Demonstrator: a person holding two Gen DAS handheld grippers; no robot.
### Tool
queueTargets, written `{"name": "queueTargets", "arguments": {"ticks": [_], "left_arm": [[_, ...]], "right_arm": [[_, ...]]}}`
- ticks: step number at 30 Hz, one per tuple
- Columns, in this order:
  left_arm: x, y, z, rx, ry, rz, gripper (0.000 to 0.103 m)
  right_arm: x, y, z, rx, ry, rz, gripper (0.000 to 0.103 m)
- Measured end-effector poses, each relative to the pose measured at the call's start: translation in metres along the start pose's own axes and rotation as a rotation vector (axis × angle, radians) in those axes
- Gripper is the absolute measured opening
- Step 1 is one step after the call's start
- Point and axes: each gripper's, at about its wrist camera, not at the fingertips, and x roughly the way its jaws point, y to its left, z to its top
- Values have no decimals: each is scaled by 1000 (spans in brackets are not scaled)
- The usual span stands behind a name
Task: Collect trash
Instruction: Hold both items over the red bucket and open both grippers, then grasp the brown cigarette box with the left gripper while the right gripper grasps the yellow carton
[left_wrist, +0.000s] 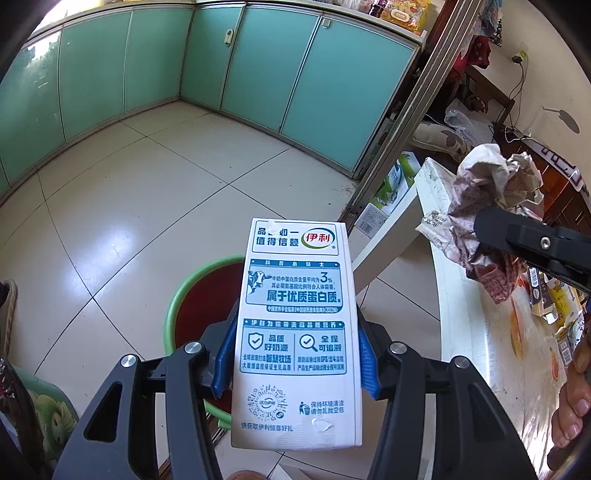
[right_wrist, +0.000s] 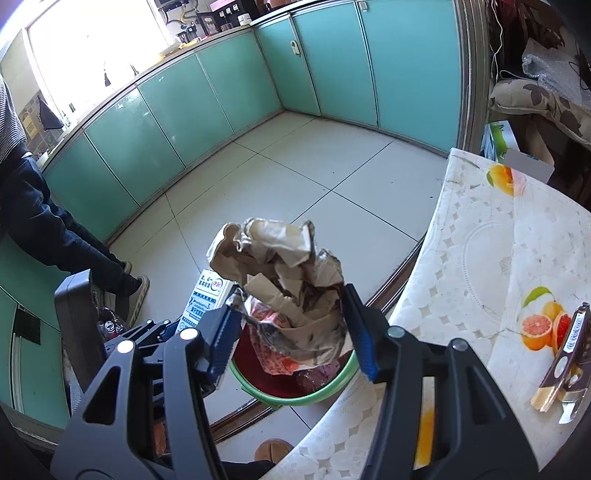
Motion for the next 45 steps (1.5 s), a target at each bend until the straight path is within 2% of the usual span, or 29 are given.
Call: {"name": "queueTargets", "arguments": {"ticks": [6,13,15,16,17,18,19,21,27,33,36,39,41,45], "left_arm": [[4,3,2,-25,5,-2,51],[9,3,0,-45,6,-14,51],[9,3,0,-53,3,2,51],[9,5,0,-58,0,9,58],[9,6,0,-64,-2,13,64],[9,6,1,-71,-8,10,76],[8,7,1,-73,-12,5,79],[7,5,1,-65,-18,8,80],[1,-2,3,-63,-34,-6,80],[-14,-37,3,19,-68,-67,85],[-25,-56,2,49,-89,-91,86],[-34,-70,1,49,-98,-112,86],[-41,-80,0,54,-101,-123,87],[-59,-102,-1,73,-125,-151,91]], "right_arm": [[14,1,5,28,37,36,52],[19,5,6,5,33,4,53],[21,3,7,14,37,5,60],[21,2,8,23,35,7,67],[21,0,9,32,30,7,69],[21,-2,10,39,25,5,69],[20,-3,11,44,22,5,69],[16,-6,12,48,11,0,69],[-23,-13,-3,49,-48,-7,69],[-85,-32,-37,27,-101,-49,69],[-117,-54,-55,32,-119,-101,69],[-147,-81,-68,22,-139,-198,73],[-162,-102,-72,-12,-137,-293,77],[-176,-150,-74,-106,-64,-516,78]]}}
